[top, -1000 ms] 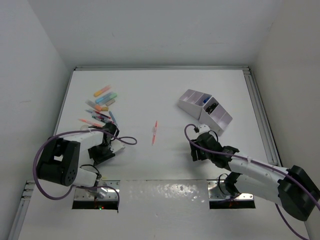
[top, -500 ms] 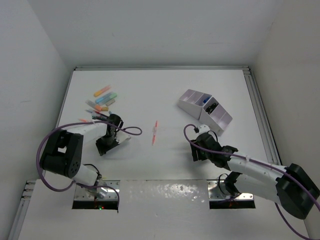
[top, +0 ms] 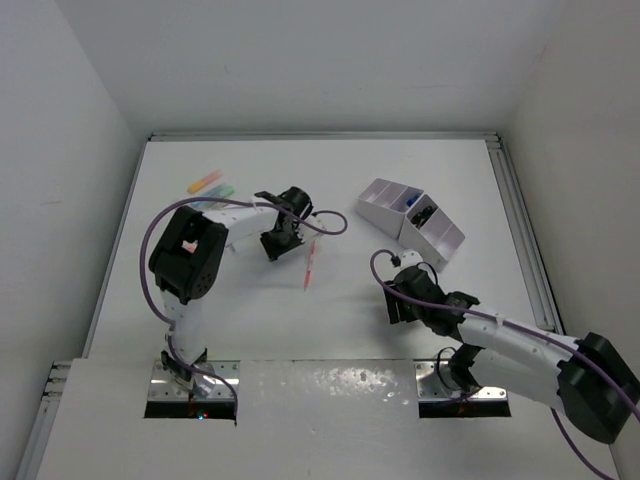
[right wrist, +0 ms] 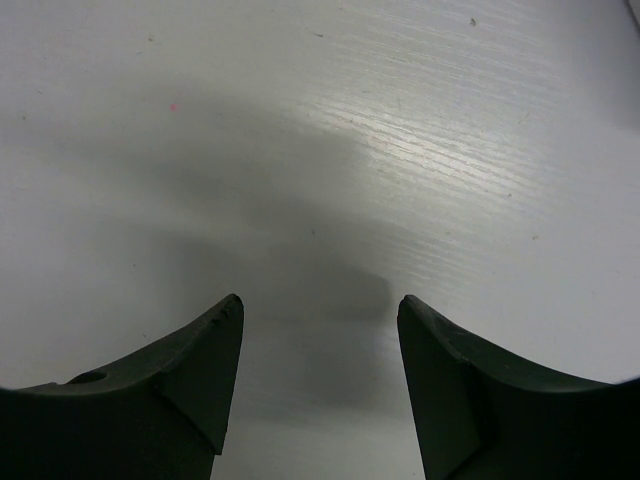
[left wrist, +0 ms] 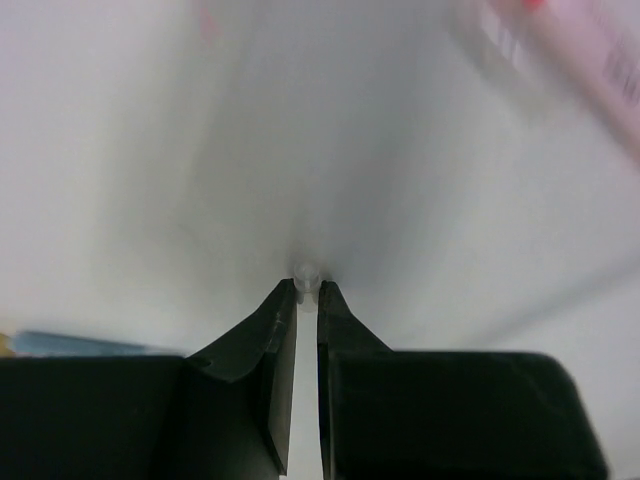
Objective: Sort the stationery into containers
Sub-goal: Move the pen cap to the center of the board, then move the pen to the center of the board.
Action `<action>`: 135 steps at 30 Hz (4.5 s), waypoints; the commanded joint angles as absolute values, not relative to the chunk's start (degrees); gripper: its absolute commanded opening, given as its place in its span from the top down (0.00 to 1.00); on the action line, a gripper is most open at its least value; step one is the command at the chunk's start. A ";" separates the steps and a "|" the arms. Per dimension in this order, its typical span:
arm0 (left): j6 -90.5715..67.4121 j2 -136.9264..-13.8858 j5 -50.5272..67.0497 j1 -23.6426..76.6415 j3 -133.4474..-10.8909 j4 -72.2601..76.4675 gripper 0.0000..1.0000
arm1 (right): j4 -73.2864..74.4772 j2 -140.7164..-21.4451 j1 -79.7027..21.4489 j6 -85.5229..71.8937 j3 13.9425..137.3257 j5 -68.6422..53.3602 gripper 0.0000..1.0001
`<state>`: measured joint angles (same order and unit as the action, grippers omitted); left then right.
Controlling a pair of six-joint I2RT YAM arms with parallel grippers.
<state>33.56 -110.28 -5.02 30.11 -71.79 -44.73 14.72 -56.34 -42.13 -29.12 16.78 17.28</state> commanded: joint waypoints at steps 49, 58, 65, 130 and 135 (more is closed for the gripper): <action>61.78 -66.71 -7.65 30.58 -29.62 -53.96 0.26 | 16.70 -54.67 -43.15 -29.80 20.39 17.66 0.38; 72.25 -72.41 -8.61 35.77 -28.04 -54.59 0.00 | 18.10 -55.28 -43.07 -29.44 21.62 19.42 0.38; 54.07 -76.28 -2.13 26.30 -40.75 -47.64 0.05 | 18.90 -55.63 -43.07 -29.00 22.94 19.42 0.38; 79.90 -68.53 -5.72 -22.42 -22.31 -46.41 0.40 | 29.53 -68.47 -52.38 -21.71 47.72 23.82 0.35; 73.83 -73.56 -2.20 -19.78 -26.36 -46.93 0.67 | 30.23 -68.38 -52.38 -21.71 47.64 23.82 0.35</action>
